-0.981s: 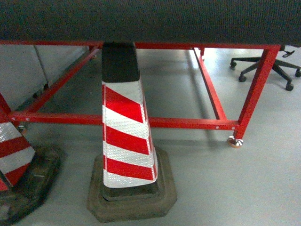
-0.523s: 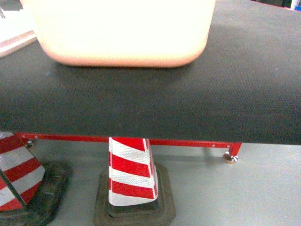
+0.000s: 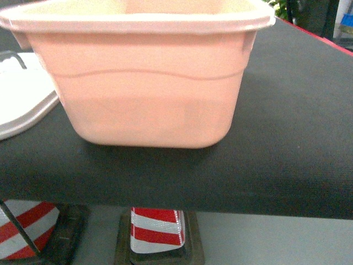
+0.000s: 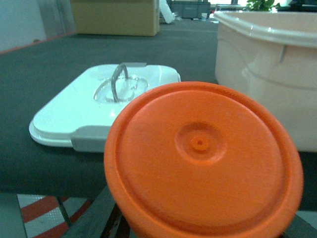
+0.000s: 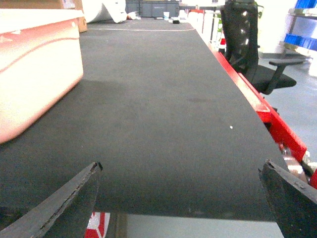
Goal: Pick capacitor and pack into box
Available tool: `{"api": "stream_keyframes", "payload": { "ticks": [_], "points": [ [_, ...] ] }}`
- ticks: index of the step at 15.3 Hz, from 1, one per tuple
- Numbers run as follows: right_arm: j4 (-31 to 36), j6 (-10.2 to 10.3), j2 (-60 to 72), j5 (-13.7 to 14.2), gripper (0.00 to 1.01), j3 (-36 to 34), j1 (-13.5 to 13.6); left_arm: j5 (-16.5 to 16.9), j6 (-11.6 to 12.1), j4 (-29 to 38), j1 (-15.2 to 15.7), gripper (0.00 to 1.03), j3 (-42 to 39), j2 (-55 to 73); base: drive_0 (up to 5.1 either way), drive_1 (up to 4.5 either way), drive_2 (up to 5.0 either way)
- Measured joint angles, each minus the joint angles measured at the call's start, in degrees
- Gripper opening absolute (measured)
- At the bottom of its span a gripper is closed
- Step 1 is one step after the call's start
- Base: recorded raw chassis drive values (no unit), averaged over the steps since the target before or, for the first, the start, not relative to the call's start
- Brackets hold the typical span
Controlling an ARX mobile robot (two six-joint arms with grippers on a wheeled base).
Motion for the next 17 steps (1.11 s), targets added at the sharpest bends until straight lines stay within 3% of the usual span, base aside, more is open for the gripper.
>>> {"api": "stream_keyframes", "payload": {
  "ticks": [17],
  "points": [
    [0.0, 0.1, 0.0, 0.0, 0.98, 0.0, 0.0, 0.0, 0.0, 0.1, 0.0, 0.44, 0.0, 0.0, 0.0, 0.0, 0.0]
  ]
}}
